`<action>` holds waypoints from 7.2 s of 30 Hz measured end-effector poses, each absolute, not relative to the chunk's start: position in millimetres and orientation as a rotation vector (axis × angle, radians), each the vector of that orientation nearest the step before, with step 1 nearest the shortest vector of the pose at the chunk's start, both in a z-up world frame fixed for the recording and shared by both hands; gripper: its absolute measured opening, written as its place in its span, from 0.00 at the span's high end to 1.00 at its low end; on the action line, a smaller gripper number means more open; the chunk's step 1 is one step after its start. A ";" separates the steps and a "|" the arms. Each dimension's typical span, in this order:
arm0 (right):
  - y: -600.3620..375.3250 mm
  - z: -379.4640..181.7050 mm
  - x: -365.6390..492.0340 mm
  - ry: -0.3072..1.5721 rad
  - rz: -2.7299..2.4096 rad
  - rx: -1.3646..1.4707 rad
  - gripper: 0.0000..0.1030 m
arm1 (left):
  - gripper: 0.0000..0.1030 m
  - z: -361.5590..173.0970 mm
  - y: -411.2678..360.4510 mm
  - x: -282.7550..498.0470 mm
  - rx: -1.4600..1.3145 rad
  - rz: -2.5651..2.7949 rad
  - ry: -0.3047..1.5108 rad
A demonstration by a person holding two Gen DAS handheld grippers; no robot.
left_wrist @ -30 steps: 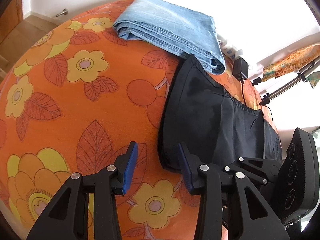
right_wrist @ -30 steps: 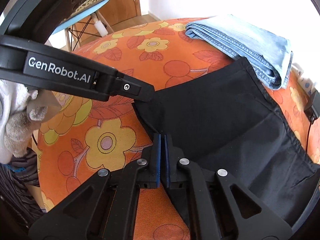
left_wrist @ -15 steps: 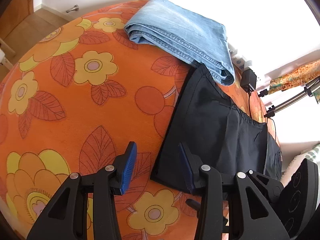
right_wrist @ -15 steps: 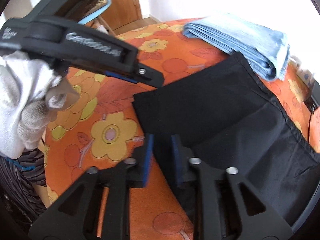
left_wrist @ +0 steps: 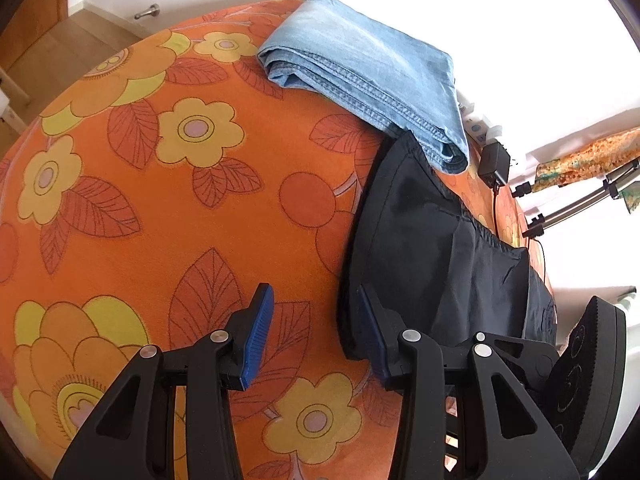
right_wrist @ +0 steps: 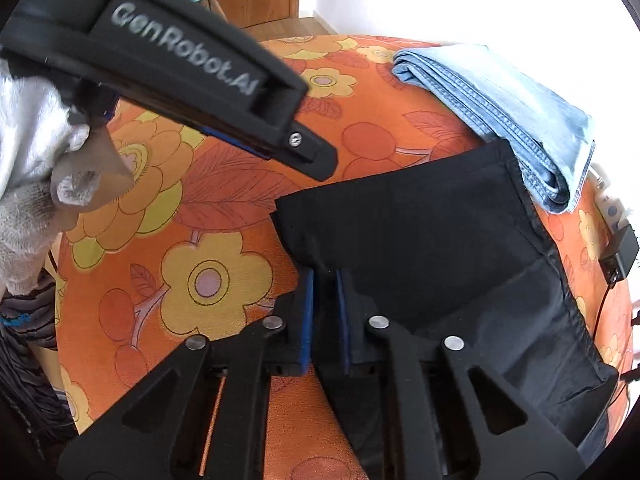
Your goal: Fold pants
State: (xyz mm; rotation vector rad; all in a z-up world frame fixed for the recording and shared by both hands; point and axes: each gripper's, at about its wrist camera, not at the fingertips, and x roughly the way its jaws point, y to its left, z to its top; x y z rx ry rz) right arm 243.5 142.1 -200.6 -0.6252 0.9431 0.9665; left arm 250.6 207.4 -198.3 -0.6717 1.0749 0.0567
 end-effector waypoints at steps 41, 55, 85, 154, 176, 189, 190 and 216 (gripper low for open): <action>36.9 -124.0 308.7 1.021 0.793 -0.029 0.43 | 0.93 -174.6 138.4 250.3 -0.626 -0.106 0.982; 130.5 -163.0 362.7 1.250 0.747 -0.152 0.43 | 0.93 -159.2 121.5 249.6 -0.594 -0.166 0.957; 147.0 -96.3 323.3 1.060 0.788 0.146 0.96 | 0.93 -86.1 176.0 173.9 -0.568 -0.166 0.711; -361.2 -159.5 379.7 1.087 0.419 0.362 0.69 | 0.67 -193.3 -98.4 278.6 -0.088 -0.471 1.086; -313.6 -138.2 370.1 0.857 0.326 -0.113 0.89 | 0.67 -195.3 -104.5 277.7 -0.070 -0.470 1.074; -366.3 -108.5 346.8 0.893 0.181 0.073 0.78 | 0.67 -176.5 -89.9 271.5 -0.088 -0.459 1.033; -362.4 -108.2 340.3 0.896 0.209 0.079 0.78 | 0.67 -173.4 -87.9 269.4 -0.083 -0.454 1.024; -310.6 -145.5 283.5 0.984 0.081 -0.138 0.74 | 0.58 -189.4 -40.4 236.7 -0.171 -0.376 1.094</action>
